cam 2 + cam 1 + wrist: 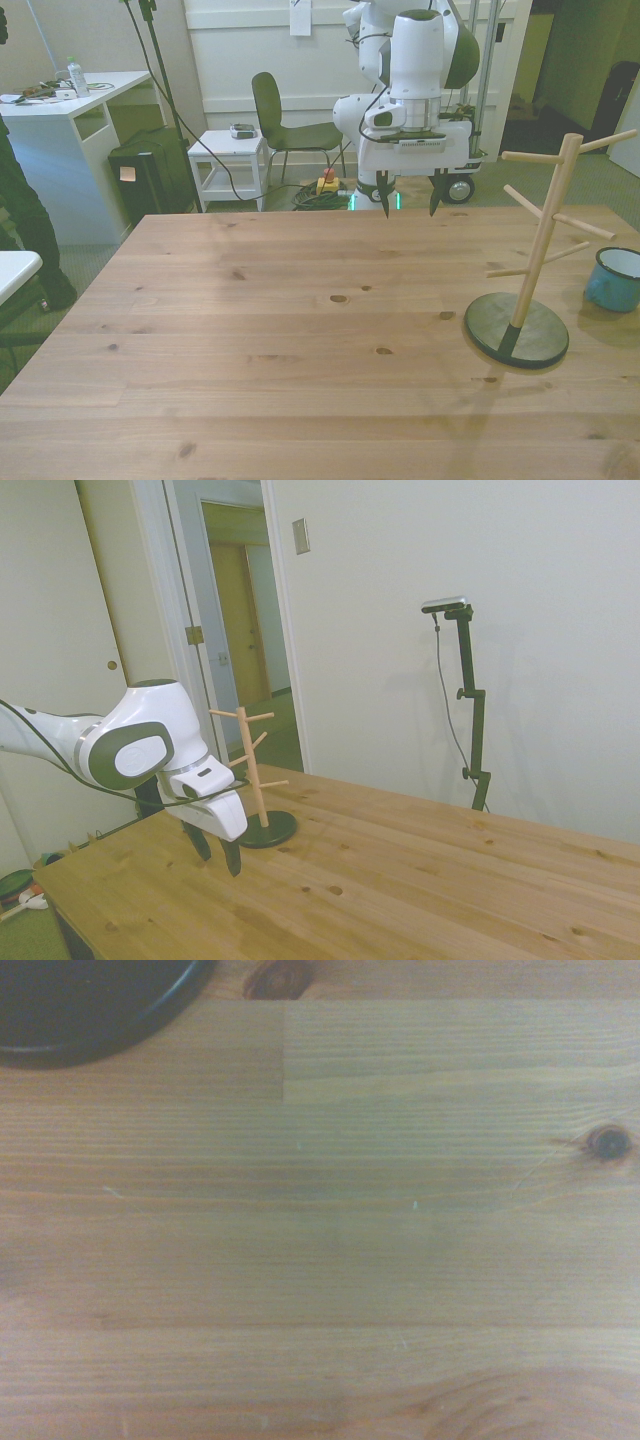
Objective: Hang the mug
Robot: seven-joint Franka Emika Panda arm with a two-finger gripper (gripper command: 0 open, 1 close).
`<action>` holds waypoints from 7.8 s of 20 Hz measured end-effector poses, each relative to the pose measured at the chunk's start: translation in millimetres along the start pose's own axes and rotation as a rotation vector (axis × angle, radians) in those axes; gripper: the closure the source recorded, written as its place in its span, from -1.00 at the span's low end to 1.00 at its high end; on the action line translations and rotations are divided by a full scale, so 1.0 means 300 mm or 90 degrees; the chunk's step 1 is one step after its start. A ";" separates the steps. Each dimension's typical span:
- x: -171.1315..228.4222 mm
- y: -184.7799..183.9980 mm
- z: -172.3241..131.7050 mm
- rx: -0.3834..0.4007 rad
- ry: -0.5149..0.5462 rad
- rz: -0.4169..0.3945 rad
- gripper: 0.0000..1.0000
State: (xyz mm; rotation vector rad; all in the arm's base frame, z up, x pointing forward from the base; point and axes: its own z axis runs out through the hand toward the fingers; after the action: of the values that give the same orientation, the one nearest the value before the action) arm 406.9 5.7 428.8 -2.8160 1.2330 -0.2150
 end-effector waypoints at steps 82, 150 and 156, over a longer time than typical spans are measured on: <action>-0.650 -1.228 0.195 -0.016 0.093 -0.044 1.00; -0.273 -0.697 -0.497 -0.071 0.138 -0.142 1.00; -0.253 -0.724 -0.501 -0.073 0.133 -0.142 1.00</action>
State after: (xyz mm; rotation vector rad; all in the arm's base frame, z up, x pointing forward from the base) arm 490.9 209.0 593.4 -3.0975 0.9892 -0.4747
